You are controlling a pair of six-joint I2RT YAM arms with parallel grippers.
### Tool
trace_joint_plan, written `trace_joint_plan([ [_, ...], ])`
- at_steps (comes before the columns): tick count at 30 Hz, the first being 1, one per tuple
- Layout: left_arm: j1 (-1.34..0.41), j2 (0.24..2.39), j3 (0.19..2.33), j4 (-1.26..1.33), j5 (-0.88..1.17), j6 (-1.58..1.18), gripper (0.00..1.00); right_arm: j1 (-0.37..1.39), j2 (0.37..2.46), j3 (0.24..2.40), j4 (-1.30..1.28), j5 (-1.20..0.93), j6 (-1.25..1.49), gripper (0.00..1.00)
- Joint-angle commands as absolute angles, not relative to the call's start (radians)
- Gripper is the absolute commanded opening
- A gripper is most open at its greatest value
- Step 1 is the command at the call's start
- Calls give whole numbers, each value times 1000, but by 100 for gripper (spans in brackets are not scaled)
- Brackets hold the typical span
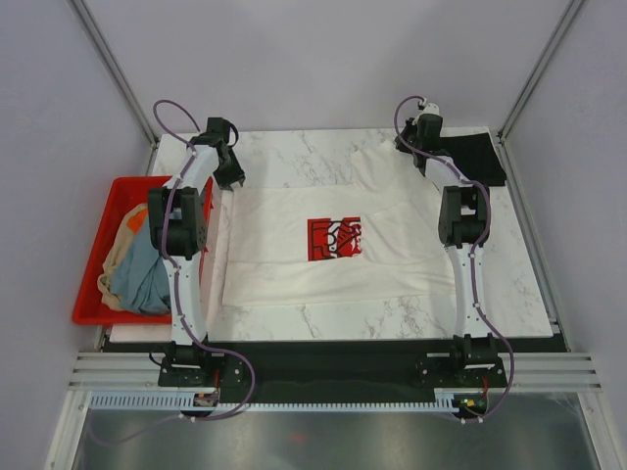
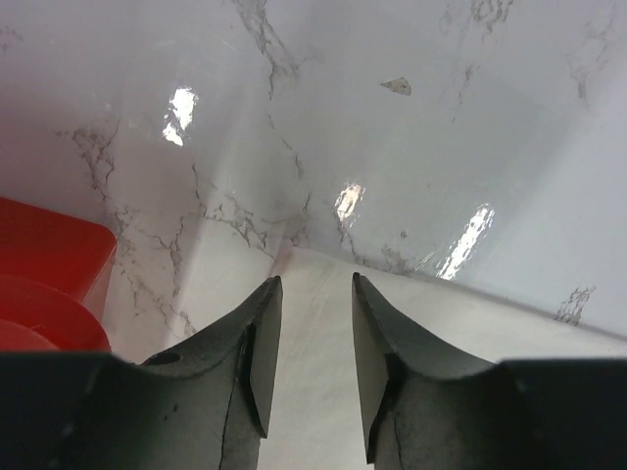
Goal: Fold and stack the t-shirts
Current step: Fold the tshirt
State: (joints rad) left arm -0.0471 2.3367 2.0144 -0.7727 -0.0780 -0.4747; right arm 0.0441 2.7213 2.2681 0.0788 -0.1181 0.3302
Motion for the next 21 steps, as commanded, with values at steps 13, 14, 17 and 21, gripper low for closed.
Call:
trace_joint_plan([
  [13, -41, 2413, 2045, -767, -89, -479, 42, 55, 2640, 2260, 147, -152, 290, 0],
  [14, -43, 2414, 2048, -769, -84, -479, 40, 55, 2641, 2260, 147, -149, 287, 0],
  [17, -41, 2421, 2059, -767, -74, -476, 25, 55, 2651, 2272, 144, -140, 275, 0],
  [21, -43, 2418, 2060, -767, -61, -472, 2, 54, 2671, 2299, 137, -153, 276, 0],
])
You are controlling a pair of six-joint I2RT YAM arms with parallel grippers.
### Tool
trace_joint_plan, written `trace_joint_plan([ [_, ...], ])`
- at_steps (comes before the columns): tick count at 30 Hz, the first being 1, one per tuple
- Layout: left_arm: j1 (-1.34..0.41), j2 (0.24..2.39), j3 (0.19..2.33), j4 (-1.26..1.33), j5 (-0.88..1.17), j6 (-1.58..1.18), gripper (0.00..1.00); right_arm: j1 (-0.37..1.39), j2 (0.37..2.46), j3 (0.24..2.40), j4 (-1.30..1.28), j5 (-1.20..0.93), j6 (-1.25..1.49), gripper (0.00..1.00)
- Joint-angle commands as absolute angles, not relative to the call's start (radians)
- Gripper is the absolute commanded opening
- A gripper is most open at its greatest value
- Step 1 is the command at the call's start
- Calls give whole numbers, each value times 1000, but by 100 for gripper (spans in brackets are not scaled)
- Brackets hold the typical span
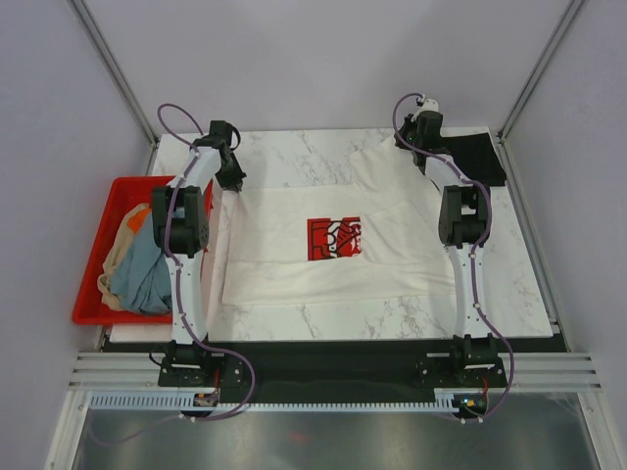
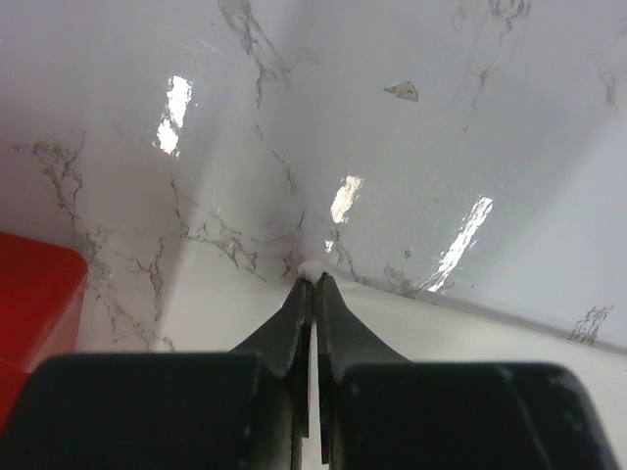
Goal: Fold and stack the t-shirts
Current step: Fold the tshirt
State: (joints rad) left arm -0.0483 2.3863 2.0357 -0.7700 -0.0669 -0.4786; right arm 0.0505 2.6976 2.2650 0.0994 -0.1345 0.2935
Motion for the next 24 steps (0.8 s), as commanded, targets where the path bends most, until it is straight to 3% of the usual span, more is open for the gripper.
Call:
trace_joint_plan([
  [1, -43, 2411, 2060, -767, -55, -471, 2, 54, 2671, 2298, 137, -155, 276, 0],
  [11, -44, 2338, 2059, -769, -5, -451, 2, 52, 2579, 2207, 160, -137, 253, 0],
  [24, -44, 2215, 1951, -767, -43, -426, 2, 17, 2332, 1851, 327, -135, 284, 0],
])
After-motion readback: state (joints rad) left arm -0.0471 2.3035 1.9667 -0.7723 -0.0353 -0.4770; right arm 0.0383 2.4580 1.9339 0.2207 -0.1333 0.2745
